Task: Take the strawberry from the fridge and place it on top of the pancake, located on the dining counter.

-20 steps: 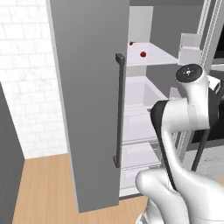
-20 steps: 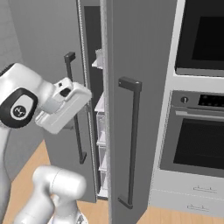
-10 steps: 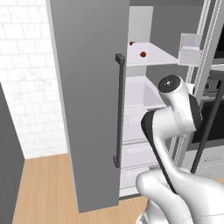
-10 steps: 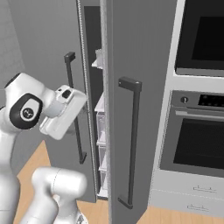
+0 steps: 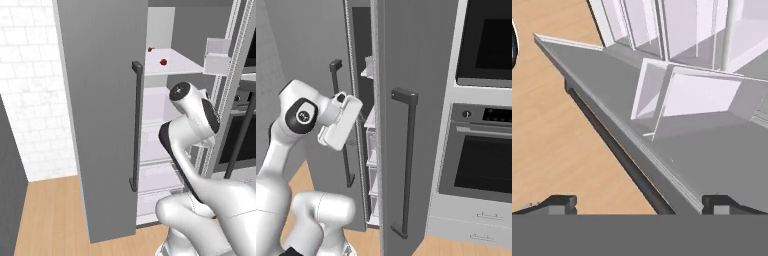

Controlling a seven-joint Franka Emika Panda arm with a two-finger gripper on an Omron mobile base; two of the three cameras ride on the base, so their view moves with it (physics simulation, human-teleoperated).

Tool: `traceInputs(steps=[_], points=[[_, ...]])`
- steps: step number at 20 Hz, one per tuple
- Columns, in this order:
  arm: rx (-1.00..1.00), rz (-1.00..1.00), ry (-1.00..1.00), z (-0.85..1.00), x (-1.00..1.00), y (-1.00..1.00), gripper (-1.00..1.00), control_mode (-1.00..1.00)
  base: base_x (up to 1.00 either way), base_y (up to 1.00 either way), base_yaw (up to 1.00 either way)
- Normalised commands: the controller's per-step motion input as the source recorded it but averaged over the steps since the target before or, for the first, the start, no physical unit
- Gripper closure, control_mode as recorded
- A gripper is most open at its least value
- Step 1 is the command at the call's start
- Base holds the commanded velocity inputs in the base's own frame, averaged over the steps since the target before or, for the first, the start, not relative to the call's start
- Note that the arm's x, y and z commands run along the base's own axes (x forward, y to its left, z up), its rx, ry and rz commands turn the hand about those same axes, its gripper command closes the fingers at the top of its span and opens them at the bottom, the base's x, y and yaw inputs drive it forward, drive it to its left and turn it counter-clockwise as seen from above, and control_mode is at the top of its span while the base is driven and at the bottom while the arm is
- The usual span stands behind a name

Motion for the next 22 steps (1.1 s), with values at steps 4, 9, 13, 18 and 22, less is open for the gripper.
traceInputs(steps=[4,9,13,18,22], points=[[-0.23,0.03,0.22,0.00,0.36,-0.36,-1.00,-1.00,0.00,0.00,0.00],[-0.10,0.03,0.10,-0.04,0.36,-0.24,-1.00,-1.00,0.00,0.00,0.00],[-0.03,0.08,0.03,0.00,0.25,-0.03,-1.00,-1.00,0.00,0.00,0.00],[-0.06,0.03,0.01,0.00,0.02,-0.44,-1.00,-1.00,0.00,0.00,0.00],[-0.07,0.00,0.00,0.00,-0.12,-0.65,-1.00,-1.00,0.00,0.00,0.00]])
